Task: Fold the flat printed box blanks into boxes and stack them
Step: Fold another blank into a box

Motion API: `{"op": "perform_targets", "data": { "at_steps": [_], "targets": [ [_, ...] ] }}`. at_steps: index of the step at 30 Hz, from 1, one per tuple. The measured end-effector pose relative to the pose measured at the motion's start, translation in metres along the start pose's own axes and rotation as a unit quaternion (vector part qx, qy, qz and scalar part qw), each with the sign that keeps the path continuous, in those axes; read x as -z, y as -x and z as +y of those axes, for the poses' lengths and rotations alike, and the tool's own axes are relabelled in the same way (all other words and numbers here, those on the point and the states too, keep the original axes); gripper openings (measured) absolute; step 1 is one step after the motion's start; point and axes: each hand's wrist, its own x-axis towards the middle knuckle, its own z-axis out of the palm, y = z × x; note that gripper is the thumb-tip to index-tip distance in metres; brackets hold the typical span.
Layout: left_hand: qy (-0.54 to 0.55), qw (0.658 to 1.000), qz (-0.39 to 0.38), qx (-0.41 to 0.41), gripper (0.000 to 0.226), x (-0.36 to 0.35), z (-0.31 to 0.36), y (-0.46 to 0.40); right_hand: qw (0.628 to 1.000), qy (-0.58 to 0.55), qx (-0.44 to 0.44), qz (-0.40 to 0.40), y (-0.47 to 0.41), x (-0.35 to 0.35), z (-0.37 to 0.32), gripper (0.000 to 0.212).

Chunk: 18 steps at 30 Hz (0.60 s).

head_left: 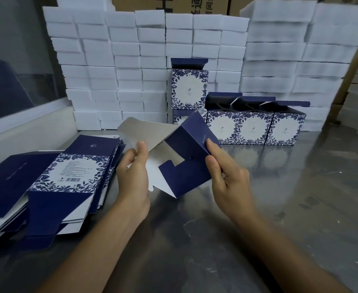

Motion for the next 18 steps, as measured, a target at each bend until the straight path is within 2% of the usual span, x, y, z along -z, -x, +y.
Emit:
{"op": "perform_targets", "data": {
  "at_steps": [3,6,10,14,17,18],
  "targets": [
    [-0.001,1.000,-0.004,0.001,0.025,0.001,0.000,0.000,1.000,-0.001,-0.010,0.005,0.000,0.000,0.002,0.045],
    [-0.015,1.000,-0.009,-0.014,0.037,0.000,-0.003,0.000,0.999,-0.011,-0.032,-0.018,0.001,-0.001,0.002,0.050],
    [-0.097,0.989,-0.006,-0.107,0.048,-0.002,-0.003,0.004,0.998,-0.002,-0.045,-0.051,0.000,-0.001,0.002,0.054],
    [-0.200,0.958,-0.067,-0.193,0.037,-0.004,-0.006,0.009,0.996,-0.005,-0.060,-0.066,-0.001,0.002,0.004,0.055],
    [-0.276,0.918,-0.127,-0.254,0.017,-0.006,-0.008,0.014,0.996,-0.034,-0.066,-0.058,-0.002,0.002,0.004,0.053],
    [-0.295,0.903,-0.138,-0.280,0.021,-0.006,-0.009,0.016,0.996,-0.040,-0.059,-0.055,-0.002,0.002,0.004,0.049]
  ]
}}
